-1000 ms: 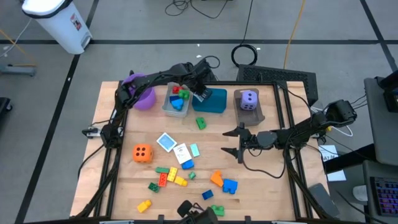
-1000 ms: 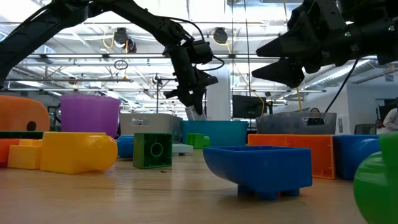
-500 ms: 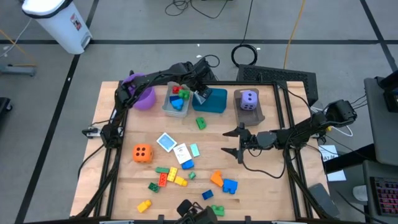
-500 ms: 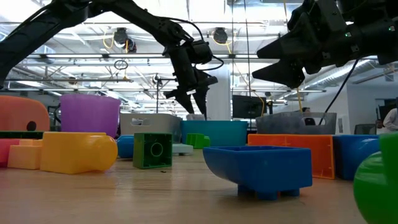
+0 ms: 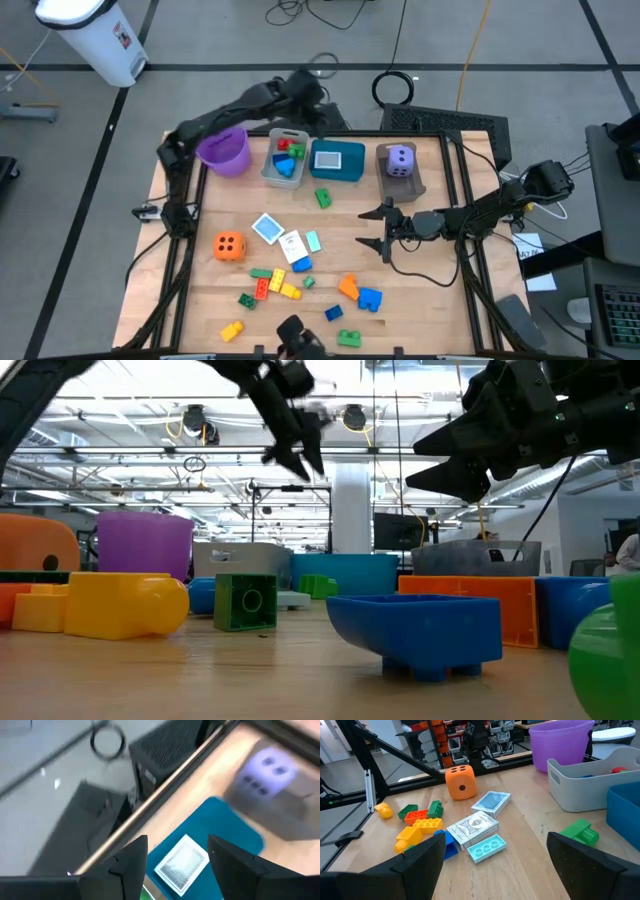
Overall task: Pick & Place Toys
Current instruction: Put the dark green game piece into the gray bin
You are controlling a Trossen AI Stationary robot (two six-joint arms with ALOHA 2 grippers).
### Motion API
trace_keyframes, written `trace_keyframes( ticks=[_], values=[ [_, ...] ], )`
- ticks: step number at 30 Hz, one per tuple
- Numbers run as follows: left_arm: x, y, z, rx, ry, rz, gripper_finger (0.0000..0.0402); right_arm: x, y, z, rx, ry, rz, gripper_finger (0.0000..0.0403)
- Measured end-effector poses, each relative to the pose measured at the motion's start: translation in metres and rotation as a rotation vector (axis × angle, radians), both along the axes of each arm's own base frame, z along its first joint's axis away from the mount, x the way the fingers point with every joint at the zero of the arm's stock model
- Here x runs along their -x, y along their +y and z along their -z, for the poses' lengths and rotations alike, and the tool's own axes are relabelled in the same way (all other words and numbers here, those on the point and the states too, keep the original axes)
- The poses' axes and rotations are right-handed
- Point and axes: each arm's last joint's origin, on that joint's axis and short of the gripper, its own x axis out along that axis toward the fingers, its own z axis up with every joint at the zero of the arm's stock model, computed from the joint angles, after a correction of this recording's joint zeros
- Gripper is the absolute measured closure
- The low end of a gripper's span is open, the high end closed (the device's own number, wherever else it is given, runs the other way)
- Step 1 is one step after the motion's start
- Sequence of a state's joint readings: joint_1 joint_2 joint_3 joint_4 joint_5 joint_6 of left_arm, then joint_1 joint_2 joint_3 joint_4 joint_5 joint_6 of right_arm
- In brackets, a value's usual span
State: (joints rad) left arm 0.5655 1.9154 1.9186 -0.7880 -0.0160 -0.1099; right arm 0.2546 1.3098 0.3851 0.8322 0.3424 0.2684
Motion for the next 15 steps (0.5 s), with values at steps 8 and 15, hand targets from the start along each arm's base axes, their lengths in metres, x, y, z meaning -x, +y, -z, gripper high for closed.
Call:
trace_keyframes(
  ticks=[8, 15],
  values=[
    [0.023, -0.033, -0.059, -0.17, -0.117, 0.206, 0.0188, 0.0, 0.0, 0.001, 0.002, 0.009, -0.003, 0.0064],
    [0.002, -0.052, -0.022, -0.044, -0.21, 0.469, 0.0188, 0.0, 0.0, 0.001, 0.032, 0.015, -0.008, 0.0064]
  ],
)
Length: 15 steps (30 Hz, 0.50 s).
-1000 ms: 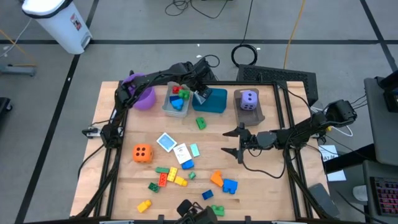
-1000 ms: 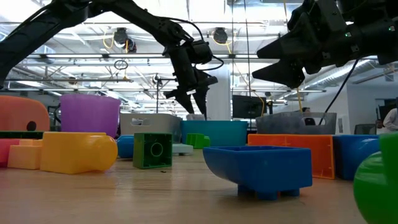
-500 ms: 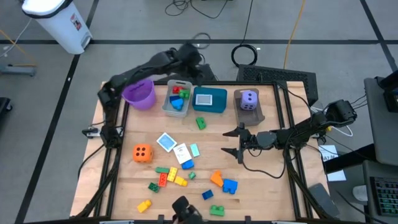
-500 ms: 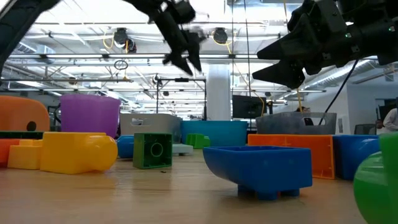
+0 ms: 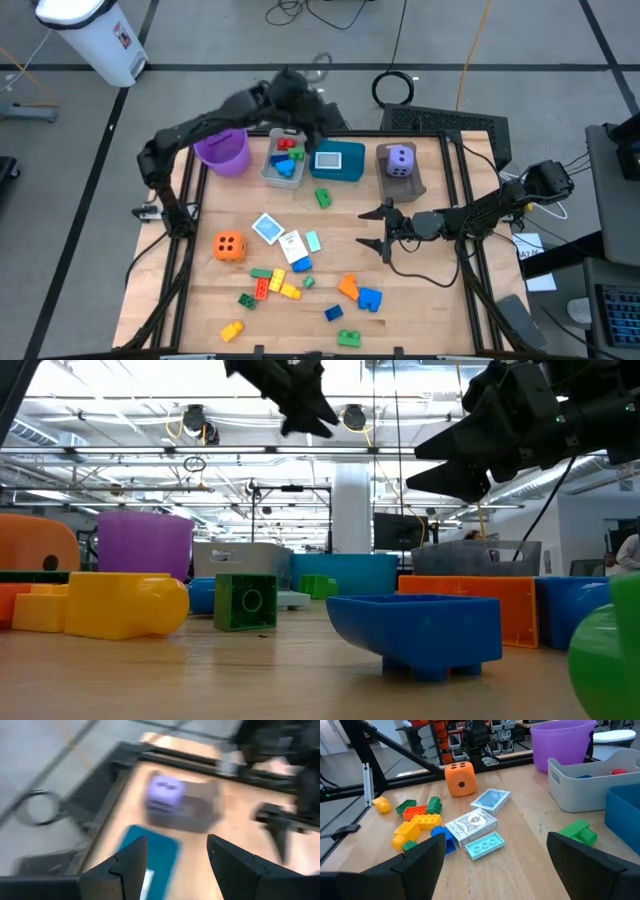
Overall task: Pick & Place Toys
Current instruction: Put the dark green game piece into the gray bin
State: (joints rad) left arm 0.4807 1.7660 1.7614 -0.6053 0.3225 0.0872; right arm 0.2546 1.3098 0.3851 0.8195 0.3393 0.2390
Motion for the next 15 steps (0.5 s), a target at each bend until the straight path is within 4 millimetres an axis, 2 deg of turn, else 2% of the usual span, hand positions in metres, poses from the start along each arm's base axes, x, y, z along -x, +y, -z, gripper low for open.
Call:
trace_keyframes(
  ticks=[4, 9, 12, 15],
  values=[
    [-0.022, -0.024, 0.053, 0.118, -0.101, 0.177, 0.0188, 0.0, 0.0, -0.001, 0.043, -0.011, -0.008, 0.0064],
    [-0.034, -0.072, 0.108, 0.139, -0.228, 0.3, 0.0188, 0.0, 0.0, -0.003, 0.097, -0.018, -0.017, 0.0064],
    [-0.034, -0.101, 0.127, 0.147, -0.274, 0.363, 0.0188, 0.0, 0.0, -0.003, 0.132, -0.015, -0.022, 0.0064],
    [-0.032, -0.126, 0.134, 0.156, -0.275, 0.423, 0.0188, -0.001, 0.0, -0.003, 0.173, -0.019, -0.026, 0.0064]
  ],
)
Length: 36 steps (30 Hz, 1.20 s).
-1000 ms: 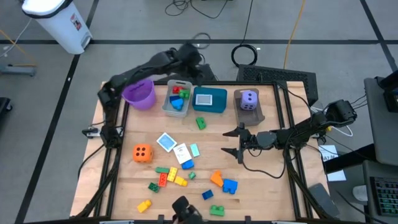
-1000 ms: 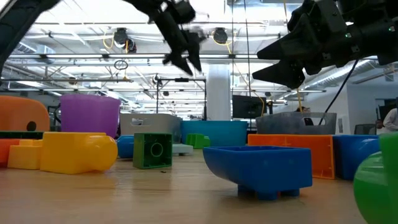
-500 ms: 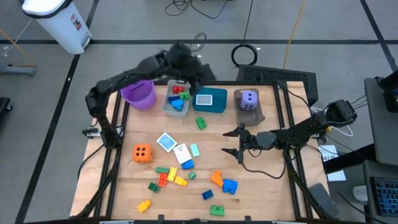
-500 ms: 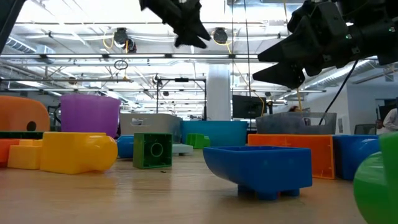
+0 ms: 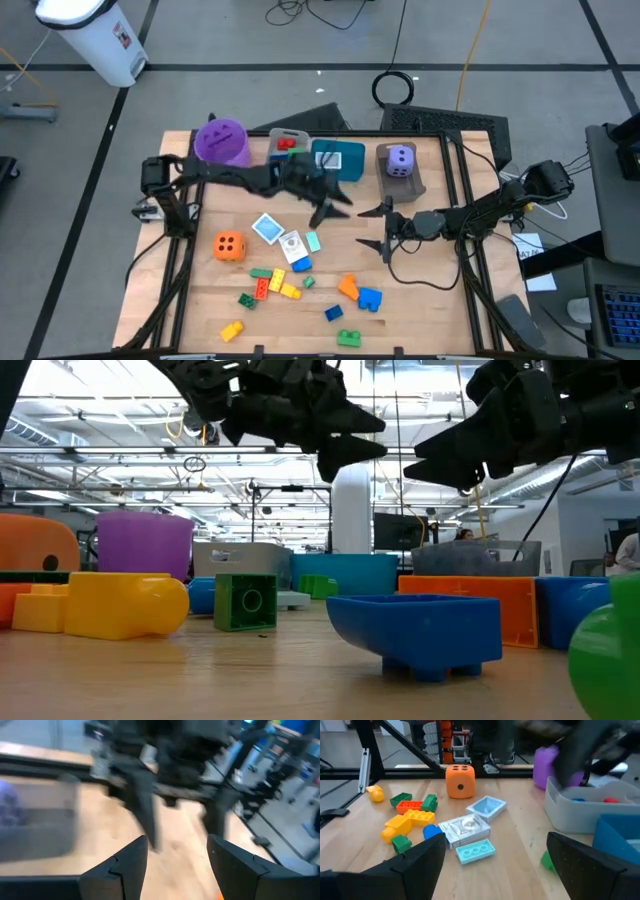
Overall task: Pick & Place Toys
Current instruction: Put the dark green game piece into the gray bin
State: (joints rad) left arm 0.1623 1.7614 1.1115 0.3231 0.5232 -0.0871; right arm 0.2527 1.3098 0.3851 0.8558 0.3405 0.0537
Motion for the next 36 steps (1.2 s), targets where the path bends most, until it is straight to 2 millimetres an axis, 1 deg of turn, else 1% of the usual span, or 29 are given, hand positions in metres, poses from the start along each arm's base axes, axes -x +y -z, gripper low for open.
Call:
trace_keyframes(
  ticks=[2, 4, 6, 9, 12, 14, 16, 21, 25, 30, 32, 36],
  values=[
    [0.004, -0.015, -0.002, -0.004, 0.014, 0.026, 0.0188, -0.001, -0.002, -0.002, 0.012, -0.019, 0.005, 0.0064],
    [0.011, -0.028, -0.014, -0.043, 0.013, 0.021, 0.0188, -0.002, -0.005, -0.004, 0.011, -0.038, 0.018, 0.0064],
    [0.023, -0.039, -0.031, -0.121, 0.004, -0.016, 0.0188, -0.002, -0.009, -0.006, 0.007, -0.054, 0.034, 0.0064],
    [0.046, -0.054, -0.057, -0.248, 0.016, -0.104, 0.0188, -0.003, -0.014, -0.006, 0.007, -0.057, 0.054, 0.0064],
    [0.071, -0.063, -0.076, -0.318, 0.047, -0.165, 0.0188, -0.004, -0.018, -0.006, 0.008, -0.054, 0.073, 0.0064],
    [0.087, -0.069, -0.082, -0.347, 0.106, -0.202, 0.0188, -0.004, -0.02, -0.006, 0.008, -0.052, 0.078, 0.0064],
    [0.103, -0.074, -0.083, -0.363, 0.199, -0.257, 0.0188, -0.005, -0.022, -0.006, 0.004, -0.053, 0.053, 0.0064],
    [0.137, -0.085, -0.075, -0.346, 0.46, -0.391, 0.0188, -0.005, -0.023, -0.006, -0.005, -0.056, 0.005, 0.0064],
    [0.152, -0.099, -0.062, -0.322, 0.589, -0.469, 0.0188, -0.005, -0.023, -0.006, -0.008, -0.056, 0.005, 0.0064],
    [0.163, -0.113, -0.032, -0.31, 0.676, -0.469, 0.0188, -0.005, -0.023, -0.006, -0.029, -0.058, 0.006, 0.0064],
    [0.169, -0.114, -0.016, -0.308, 0.719, -0.484, 0.0188, -0.005, -0.023, -0.006, -0.059, -0.061, 0.01, 0.0064],
    [0.178, -0.111, 0.014, -0.326, 0.784, -0.505, 0.0188, -0.005, -0.023, -0.005, -0.108, -0.052, 0.016, 0.0064]
  ],
)
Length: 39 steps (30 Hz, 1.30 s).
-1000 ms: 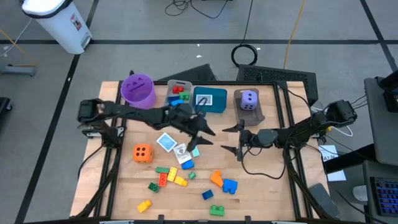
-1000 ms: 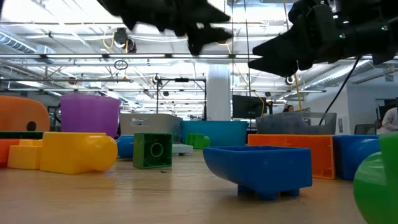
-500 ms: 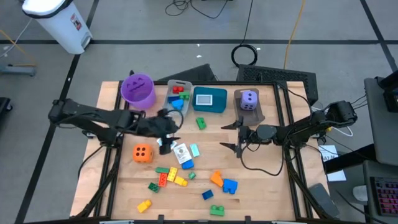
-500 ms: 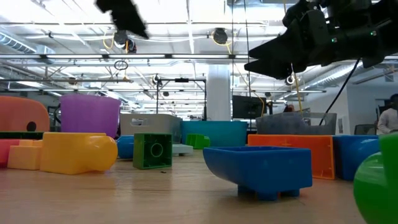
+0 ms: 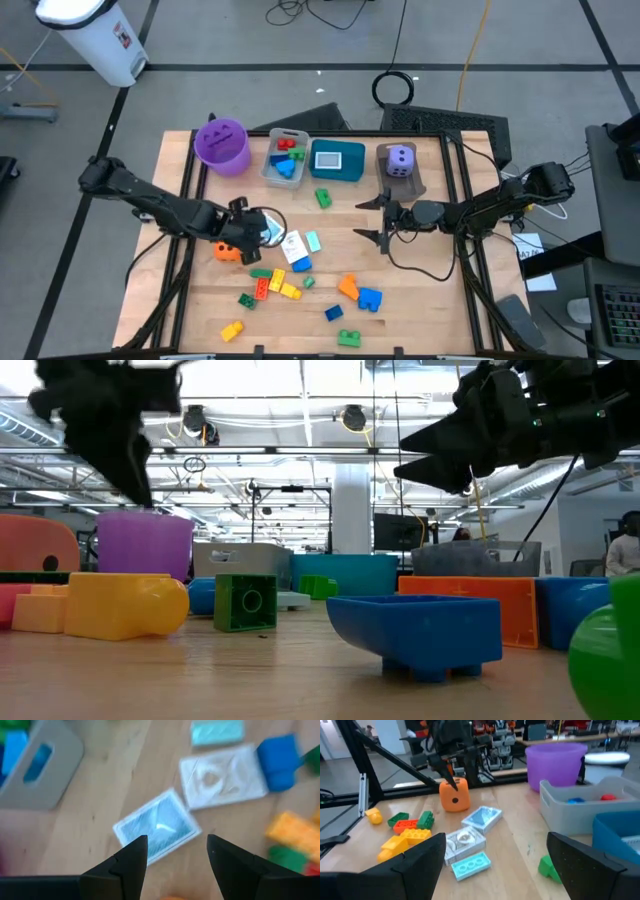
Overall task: Pick & Place Toys
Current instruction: Put the dark green game piece into the gray bin
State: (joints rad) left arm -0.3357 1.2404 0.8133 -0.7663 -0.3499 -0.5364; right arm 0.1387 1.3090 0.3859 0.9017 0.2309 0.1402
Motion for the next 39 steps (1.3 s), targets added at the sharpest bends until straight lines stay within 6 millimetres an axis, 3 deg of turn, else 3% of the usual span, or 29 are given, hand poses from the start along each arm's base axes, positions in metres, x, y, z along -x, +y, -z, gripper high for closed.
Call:
trace_keyframes(
  ticks=[6, 14, 19, 29, 39],
  values=[
    [0.001, 0.005, 0.021, 0.022, 0.005, 0.076, 0.0188, 0.001, 0.005, 0.005, -0.071, 0.041, -0.013, 0.0064],
    [-0.015, 0.003, 0.014, 0.231, -0.14, 0.123, 0.0188, 0.005, 0.026, 0.007, -0.097, 0.067, -0.095, 0.0064],
    [-0.014, -0.018, 0.013, 0.321, -0.164, 0.187, 0.0188, 0.007, 0.034, 0.006, -0.095, 0.057, -0.128, 0.0064],
    [0.0, -0.067, 0.027, 0.283, -0.137, 0.239, 0.0188, 0.009, 0.037, 0.007, -0.082, 0.059, -0.076, 0.0064],
    [0.007, -0.077, 0.054, 0.18, 0.036, 0.257, 0.0188, 0.009, 0.037, 0.007, -0.082, 0.059, -0.075, 0.0064]
  ],
)
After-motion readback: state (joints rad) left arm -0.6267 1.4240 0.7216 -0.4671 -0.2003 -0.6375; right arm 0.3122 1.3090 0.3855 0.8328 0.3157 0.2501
